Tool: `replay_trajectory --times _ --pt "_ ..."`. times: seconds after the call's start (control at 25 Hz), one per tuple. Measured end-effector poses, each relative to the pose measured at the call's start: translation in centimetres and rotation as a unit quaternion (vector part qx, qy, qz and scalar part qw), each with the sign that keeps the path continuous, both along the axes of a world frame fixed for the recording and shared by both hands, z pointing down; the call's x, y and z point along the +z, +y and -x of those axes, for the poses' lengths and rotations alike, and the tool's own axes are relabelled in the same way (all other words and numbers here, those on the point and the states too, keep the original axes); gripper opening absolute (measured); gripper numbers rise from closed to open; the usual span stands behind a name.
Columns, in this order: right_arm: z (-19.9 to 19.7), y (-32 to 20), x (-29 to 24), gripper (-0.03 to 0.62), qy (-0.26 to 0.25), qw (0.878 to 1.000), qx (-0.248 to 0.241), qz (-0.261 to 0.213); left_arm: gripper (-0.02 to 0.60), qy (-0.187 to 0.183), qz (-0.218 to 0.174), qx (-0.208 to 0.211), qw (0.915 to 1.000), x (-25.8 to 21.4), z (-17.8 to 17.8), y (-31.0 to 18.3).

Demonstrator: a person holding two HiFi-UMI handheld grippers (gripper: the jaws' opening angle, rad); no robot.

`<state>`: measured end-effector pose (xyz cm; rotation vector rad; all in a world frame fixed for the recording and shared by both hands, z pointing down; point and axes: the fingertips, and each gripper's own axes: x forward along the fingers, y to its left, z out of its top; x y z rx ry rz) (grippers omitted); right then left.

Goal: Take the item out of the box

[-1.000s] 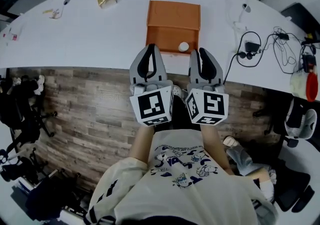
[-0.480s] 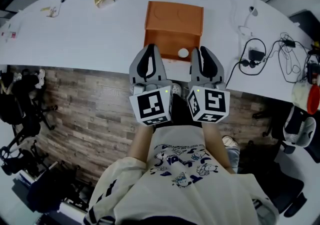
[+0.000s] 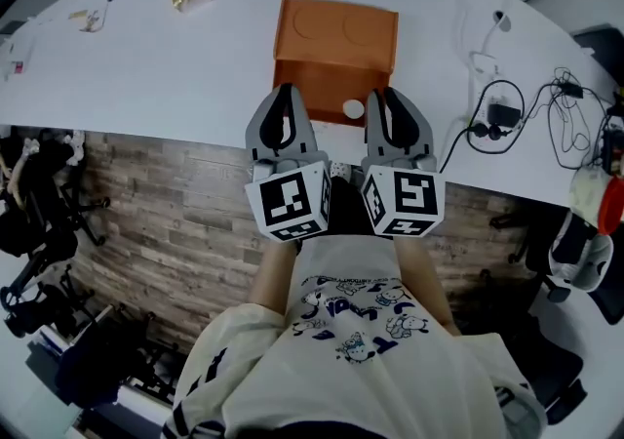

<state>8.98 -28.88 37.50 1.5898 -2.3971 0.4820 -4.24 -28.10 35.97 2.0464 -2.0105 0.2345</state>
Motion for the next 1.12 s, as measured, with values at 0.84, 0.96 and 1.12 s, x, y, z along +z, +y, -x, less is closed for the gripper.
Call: replay_trajectory --times 0.84,0.96,1.12 --pt "1.8 -1.6 3.9 0.122 0.004 0.998 -0.015 0.060 0.021 0.004 0.049 0.003 0.9988 3.7 1.3 -1.5" --pt "2.0 -1.6 4.8 0.130 0.010 0.997 -0.011 0.073 0.021 0.010 0.061 0.013 0.9980 4.5 1.1 -1.6" --pt "2.2 -1.7 6.0 0.141 0.015 0.996 -0.004 0.090 0.021 0.013 0.071 0.031 0.9969 5.5 0.7 -2.1"
